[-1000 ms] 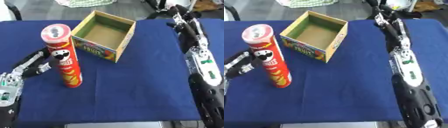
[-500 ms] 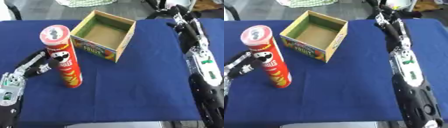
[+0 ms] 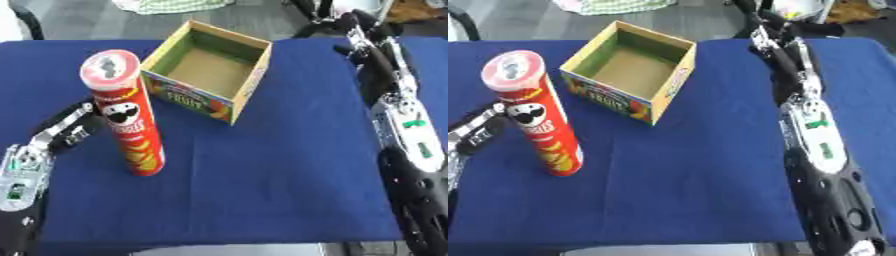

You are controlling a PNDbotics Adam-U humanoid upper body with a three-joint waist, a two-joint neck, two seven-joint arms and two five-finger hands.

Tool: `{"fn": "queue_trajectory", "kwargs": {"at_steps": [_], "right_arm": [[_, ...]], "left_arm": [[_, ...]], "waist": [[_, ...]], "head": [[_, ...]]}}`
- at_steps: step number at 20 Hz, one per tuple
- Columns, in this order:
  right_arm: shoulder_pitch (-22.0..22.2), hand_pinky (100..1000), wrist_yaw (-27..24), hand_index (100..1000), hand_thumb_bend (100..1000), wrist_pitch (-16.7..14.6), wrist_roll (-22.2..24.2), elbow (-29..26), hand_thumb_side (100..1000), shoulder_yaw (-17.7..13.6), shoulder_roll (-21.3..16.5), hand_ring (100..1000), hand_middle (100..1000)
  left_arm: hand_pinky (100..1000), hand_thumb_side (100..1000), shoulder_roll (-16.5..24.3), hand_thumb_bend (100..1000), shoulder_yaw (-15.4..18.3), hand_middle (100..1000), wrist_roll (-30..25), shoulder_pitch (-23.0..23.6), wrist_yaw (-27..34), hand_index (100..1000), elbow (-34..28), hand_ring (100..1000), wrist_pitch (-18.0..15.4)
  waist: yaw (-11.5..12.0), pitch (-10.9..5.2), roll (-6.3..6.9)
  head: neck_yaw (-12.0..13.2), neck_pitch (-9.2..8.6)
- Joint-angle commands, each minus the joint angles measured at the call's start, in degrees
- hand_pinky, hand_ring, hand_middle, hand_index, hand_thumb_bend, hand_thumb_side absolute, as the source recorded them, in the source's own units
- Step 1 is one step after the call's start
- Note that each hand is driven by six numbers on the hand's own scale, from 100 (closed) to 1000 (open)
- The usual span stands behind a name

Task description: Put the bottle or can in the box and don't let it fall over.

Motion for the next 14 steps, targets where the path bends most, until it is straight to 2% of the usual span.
{"fn": "queue_trajectory", "kwargs": {"at_steps": [1,14], "right_arm": [[-1.02,803,-0.54,825,412,0.03,-0.24,-1.07,378,-0.20,-0.48,1000,1000],[-1.12,802,-0.61,824,412,0.04,-0.22,-0.97,379,-0.11,-0.28,1000,1000]], "left_arm": [[1000,922,0.52,811,0.03,761,-0.05,-1.41,0.40,989,-1.46,890,0.65],[1000,918,-0.06,760,-0.78,758,0.00,-2.99,-0.55,986,-0.56,889,0.97]], "waist": [[0.02,-0.55,0.01],[-0.23,-0.51,-0.02]], "head": [[0.11,0.31],[0.38,0.31]]}}
